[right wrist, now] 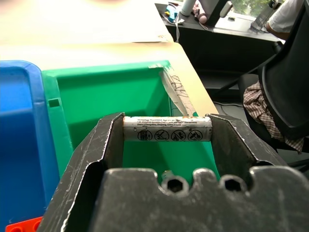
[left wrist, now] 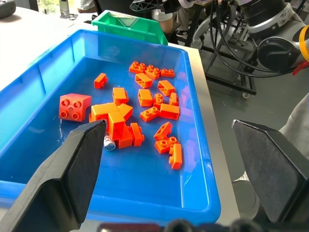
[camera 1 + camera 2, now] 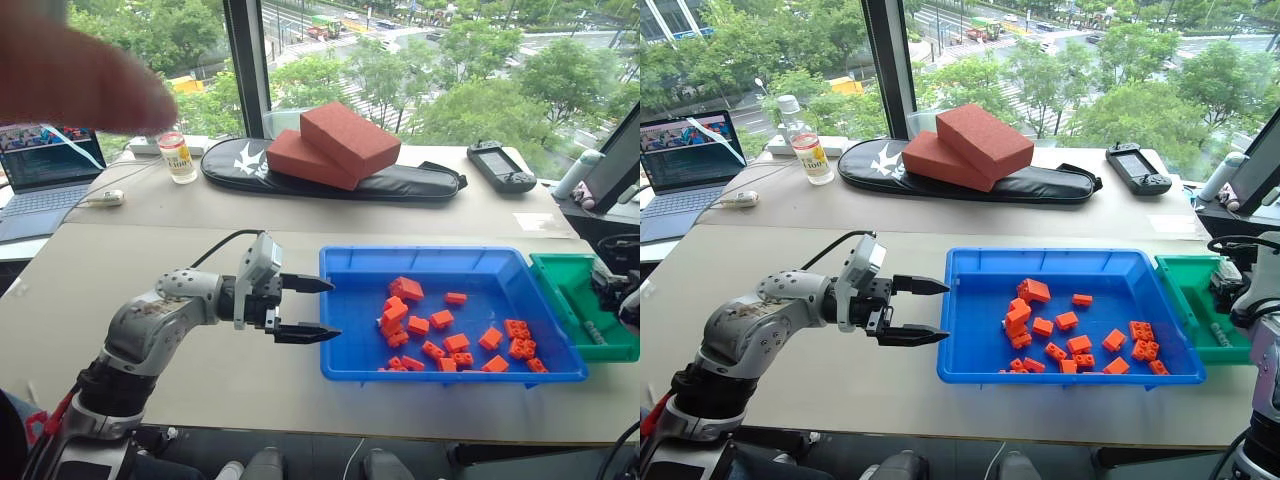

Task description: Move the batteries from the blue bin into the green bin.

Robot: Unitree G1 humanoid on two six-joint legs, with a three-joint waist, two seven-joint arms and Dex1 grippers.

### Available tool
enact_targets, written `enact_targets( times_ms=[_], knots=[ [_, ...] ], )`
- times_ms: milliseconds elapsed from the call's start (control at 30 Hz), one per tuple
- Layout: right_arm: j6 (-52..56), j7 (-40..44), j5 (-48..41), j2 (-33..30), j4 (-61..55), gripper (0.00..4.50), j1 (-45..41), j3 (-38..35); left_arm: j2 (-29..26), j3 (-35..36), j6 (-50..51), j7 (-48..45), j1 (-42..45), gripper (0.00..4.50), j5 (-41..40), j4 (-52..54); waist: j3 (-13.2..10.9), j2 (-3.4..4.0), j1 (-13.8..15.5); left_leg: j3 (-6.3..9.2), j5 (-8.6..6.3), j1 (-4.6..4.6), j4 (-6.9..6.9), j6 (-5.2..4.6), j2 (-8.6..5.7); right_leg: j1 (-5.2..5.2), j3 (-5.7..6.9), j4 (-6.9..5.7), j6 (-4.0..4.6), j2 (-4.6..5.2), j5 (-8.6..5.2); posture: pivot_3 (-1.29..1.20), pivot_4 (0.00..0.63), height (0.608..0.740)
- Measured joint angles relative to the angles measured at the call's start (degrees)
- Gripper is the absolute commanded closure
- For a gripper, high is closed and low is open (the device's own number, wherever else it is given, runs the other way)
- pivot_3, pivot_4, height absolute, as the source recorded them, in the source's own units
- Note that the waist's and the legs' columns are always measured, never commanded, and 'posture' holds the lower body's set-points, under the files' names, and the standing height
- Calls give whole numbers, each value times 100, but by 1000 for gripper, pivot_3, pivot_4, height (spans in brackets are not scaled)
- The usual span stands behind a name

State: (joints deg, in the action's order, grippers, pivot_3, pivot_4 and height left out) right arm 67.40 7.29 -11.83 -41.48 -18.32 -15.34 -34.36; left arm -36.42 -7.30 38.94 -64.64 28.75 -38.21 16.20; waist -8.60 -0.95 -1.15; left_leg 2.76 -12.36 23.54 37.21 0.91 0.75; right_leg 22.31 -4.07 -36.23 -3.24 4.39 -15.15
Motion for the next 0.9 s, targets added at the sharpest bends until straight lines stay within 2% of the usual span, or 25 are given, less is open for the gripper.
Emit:
enact_targets(
  times_ms=[67, 300, 400, 533, 667, 733, 900],
  knots=[
    [-39, 5, -2, 64, -1, 64, 0, 1, 0, 0, -2, -6, 0, 0, 5, -4, 0, 0, 1, 0, 0, 0, 0, 0, 0, 0, 0, 0, 0, 0, 0, 0, 150, 740],
    [-312, 55, -44, 115, -52, 64, -270, -42, 0, -2, -7, -19, -22, 0, 19, -4, -1, 1, -9, 1, 0, -1, -1, 0, 1, 0, 0, 0, 0, -1, 0, 0, 150, 740],
    [-335, 536, -439, 106, -324, 64, -405, 0, -1, 0, -8, -23, -34, 0, 19, -4, -1, 2, -20, 0, 0, -1, -1, 0, 1, 0, 0, 0, 0, -1, 0, 0, 150, 740],
    [-27, 1671, -1690, 84, -1607, 64, -332, 793, -3, 1, -7, -26, -34, 0, 14, -5, -2, 3, -78, 8, 0, -3, -5, 0, 7, -2, 3, -2, 0, -7, 0, 0, 150, 740],
    [207, 2353, -2573, -40, -2654, 64, 3, 2052, -3, 1, -8, -24, -34, 0, 17, -14, -3, 0, -56, 9, 0, 3, -3, 0, 1, -3, 5, 3, 0, 0, 0, 0, 150, 740],
    [256, 2433, -2696, -65, -2752, 64, 14, 2418, -5, 2, -9, -24, -39, 0, 19, -19, -4, -1, -37, 7, 0, 4, 1, 0, -1, -2, 5, 4, -1, 2, 0, 0, 150, 740],
    [143, 2319, -2371, -169, -2261, 64, -325, 3170, -10, 7, -22, -44, -77, 0, 21, -24, -4, -2, -27, 7, 0, -1, 2, 1, 3, -1, 5, 0, 1, -3, -1, 0, 150, 740]
  ],
)
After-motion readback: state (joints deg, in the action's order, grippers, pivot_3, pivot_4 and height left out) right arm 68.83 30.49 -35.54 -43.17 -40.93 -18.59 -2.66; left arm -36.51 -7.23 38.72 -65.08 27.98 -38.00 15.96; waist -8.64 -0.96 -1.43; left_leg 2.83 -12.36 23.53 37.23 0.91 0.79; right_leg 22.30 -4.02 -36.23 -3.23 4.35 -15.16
